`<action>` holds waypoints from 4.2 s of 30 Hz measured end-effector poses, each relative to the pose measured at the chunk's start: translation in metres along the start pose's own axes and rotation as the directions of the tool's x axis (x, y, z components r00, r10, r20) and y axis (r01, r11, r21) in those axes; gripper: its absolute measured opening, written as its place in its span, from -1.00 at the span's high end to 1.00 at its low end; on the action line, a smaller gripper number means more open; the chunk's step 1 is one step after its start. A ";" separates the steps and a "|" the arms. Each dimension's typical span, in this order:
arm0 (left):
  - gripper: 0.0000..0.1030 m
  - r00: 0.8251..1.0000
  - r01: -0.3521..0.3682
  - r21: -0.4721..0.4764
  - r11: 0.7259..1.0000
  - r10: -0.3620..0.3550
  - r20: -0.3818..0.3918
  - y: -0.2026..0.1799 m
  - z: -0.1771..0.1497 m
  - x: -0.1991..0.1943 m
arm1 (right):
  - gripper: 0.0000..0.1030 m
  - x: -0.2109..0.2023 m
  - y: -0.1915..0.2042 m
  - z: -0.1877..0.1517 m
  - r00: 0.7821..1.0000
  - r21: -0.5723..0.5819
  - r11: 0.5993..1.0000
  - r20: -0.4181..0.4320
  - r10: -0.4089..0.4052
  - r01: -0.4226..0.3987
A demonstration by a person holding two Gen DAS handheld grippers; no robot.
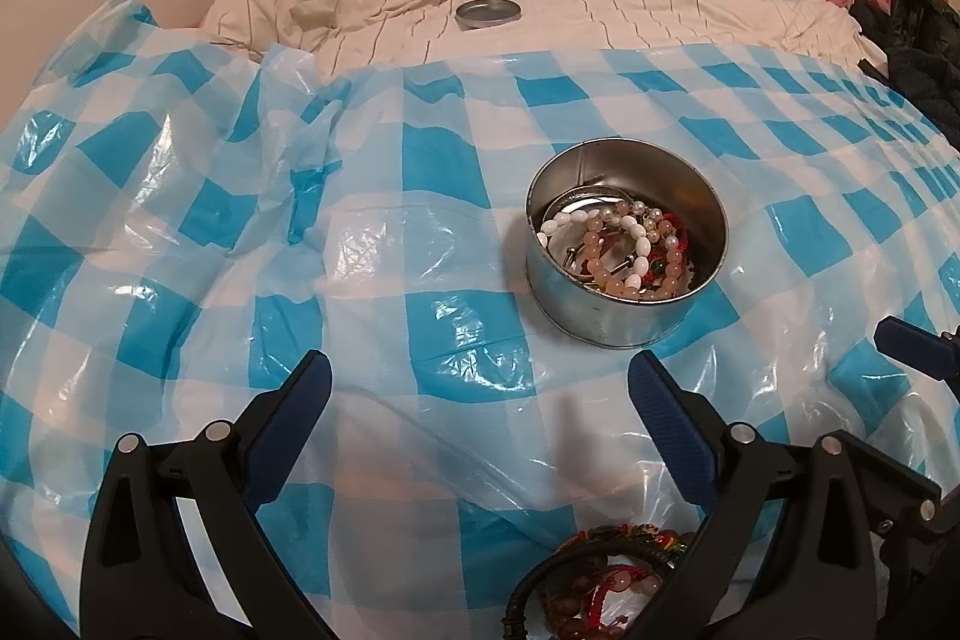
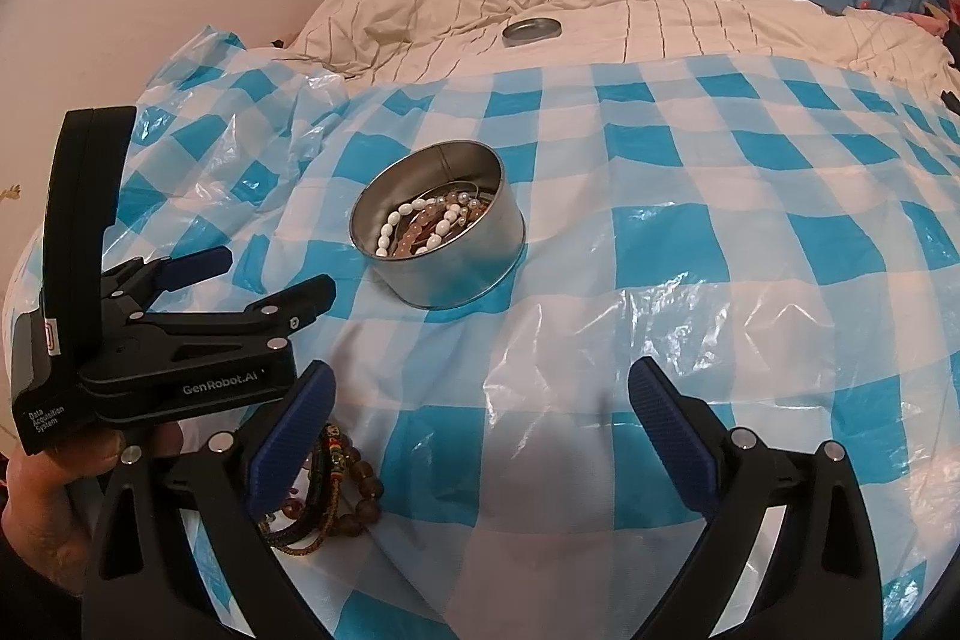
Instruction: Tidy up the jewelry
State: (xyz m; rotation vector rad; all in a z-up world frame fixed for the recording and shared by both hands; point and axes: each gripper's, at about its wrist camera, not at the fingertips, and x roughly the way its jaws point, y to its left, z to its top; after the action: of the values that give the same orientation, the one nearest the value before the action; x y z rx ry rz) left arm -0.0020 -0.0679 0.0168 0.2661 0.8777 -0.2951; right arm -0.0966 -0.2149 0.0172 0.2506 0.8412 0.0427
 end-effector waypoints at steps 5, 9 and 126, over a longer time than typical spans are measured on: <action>-0.85 1.000 -0.003 0.004 1.000 0.003 -0.003 0.001 0.000 0.000 | -0.83 0.000 0.003 -0.001 1.000 -0.003 1.000 0.000 0.002 -0.002; -0.85 1.000 -0.004 0.008 1.000 0.004 -0.006 0.001 -0.001 0.000 | -0.83 0.001 0.005 -0.002 1.000 -0.006 1.000 0.001 0.003 -0.003; -0.34 0.896 0.440 0.147 0.886 -0.422 -0.141 0.007 -0.066 -0.040 | -0.83 0.005 -0.005 -0.002 1.000 0.001 1.000 -0.011 0.001 -0.001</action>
State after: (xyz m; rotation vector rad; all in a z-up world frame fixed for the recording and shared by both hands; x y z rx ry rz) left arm -0.0705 -0.0327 0.0086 0.2484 1.0138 -0.7845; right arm -0.0953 -0.2184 0.0107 0.2522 0.8523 0.0444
